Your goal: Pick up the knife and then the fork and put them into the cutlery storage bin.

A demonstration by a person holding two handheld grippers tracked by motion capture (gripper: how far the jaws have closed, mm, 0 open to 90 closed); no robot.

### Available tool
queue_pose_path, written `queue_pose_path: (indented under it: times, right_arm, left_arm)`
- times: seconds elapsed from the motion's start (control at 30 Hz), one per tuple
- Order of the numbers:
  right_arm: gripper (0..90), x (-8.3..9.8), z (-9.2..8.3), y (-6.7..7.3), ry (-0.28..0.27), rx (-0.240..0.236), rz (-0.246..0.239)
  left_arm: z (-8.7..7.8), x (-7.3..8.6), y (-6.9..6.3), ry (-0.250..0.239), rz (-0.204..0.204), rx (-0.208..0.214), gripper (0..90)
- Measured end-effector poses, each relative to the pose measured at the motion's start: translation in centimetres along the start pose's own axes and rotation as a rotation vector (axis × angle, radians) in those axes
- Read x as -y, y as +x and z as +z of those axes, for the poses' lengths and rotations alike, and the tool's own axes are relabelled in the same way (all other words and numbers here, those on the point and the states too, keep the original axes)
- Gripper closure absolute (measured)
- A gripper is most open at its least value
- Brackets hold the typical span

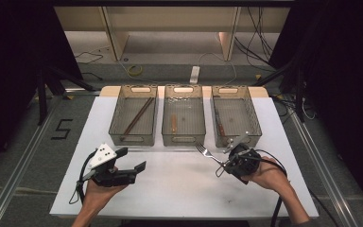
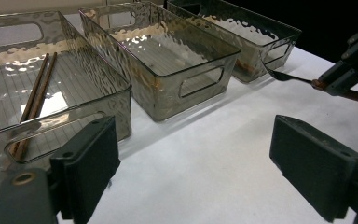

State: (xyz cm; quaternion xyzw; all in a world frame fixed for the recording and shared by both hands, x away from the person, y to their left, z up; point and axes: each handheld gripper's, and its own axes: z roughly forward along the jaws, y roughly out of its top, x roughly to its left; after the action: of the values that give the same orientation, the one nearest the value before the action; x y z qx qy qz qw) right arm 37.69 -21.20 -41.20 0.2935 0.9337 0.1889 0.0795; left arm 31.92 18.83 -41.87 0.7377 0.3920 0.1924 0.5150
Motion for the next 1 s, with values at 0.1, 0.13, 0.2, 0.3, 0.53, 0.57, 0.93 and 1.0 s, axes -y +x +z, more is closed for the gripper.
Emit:
queue_pose_path:
  times: [0.1,0.13,0.2,0.3,0.53,0.57,0.93,1.0]
  right_arm:
    - [77.4,-0.4,-0.2,-0.5,-0.015,0.004,0.006]
    - [77.4,-0.5,-0.3,-0.6,-0.024,0.005,0.010]
    - [77.4,-0.8,-0.5,-0.8,-0.033,0.011,0.012]
    - [77.4,-1.1,-0.9,-1.2,-0.051,0.017,0.016]
    - [77.4,-2.3,-1.6,-2.1,-0.089,0.031,0.031]
    - [77.3,-2.5,-1.7,-2.2,-0.095,0.035,0.031]
    - [77.3,-4.3,-2.8,-3.7,-0.139,0.061,0.067]
    - [77.4,-4.7,-3.0,-4.1,-0.145,0.063,0.069]
  left_arm:
    - [0.0,0.0,0.0,0.001,-0.003,-0.001,14.9]
    - [0.0,0.0,0.0,0.001,-0.003,-0.001,14.8]
    - [0.1,0.0,0.1,0.001,-0.004,-0.001,14.9]
    - [0.1,0.0,0.1,0.000,-0.006,-0.002,14.9]
    - [0.0,0.0,0.0,-0.002,-0.004,0.000,14.9]
    - [0.0,0.0,0.0,-0.001,-0.003,0.000,14.8]
    - [0.0,0.0,0.0,-0.004,-0.003,-0.002,14.9]
    - [0.0,0.0,0.0,-0.004,-0.004,-0.002,14.9]
